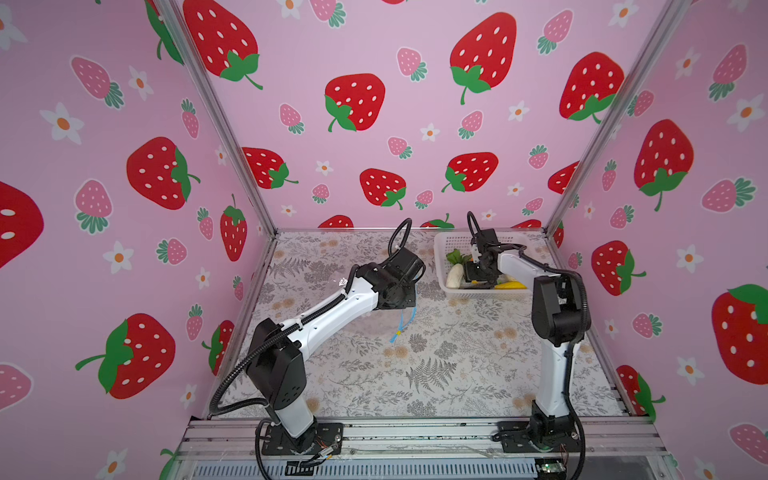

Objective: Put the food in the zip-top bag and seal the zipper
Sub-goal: 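Lower the right gripper onto the orange-yellow round fruit and close on it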

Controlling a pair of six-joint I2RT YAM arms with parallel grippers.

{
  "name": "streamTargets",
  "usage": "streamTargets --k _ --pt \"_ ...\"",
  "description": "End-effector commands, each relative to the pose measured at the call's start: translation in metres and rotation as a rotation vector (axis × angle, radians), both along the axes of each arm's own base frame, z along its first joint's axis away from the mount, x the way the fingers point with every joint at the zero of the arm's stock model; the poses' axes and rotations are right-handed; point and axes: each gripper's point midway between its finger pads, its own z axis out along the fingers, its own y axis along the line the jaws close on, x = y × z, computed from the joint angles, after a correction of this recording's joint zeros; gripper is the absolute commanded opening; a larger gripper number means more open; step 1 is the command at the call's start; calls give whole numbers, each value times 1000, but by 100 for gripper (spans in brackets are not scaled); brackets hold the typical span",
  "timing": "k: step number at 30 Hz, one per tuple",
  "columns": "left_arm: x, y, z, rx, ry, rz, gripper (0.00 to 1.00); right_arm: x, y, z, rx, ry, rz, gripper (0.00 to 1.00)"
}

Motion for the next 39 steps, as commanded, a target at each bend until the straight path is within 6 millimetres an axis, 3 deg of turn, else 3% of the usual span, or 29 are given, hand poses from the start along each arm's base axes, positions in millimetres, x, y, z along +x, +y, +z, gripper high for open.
streamTargets --k 1,5,15,18,23,31,39 --pt "2 0 19 -23 -21 7 0 6 3 -1 42 9 -1 61" --pt "3 -1 18 -31 -15 9 0 4 1 2 55 5 -4 57" --pt "5 -9 -1 -99 55 25 0 1 -11 37 117 -81 -23 52" --pt "8 -15 -9 -131 95 33 0 -1 -16 42 108 -100 -38 47" --pt "9 -19 -9 -180 113 37 0 1 -16 56 127 -135 -50 46" --pt "10 -15 -1 -207 103 31 0 -4 -19 47 110 -114 -53 45" --pt "18 -19 10 -261 100 27 0 -4 -18 51 119 -117 -55 43"
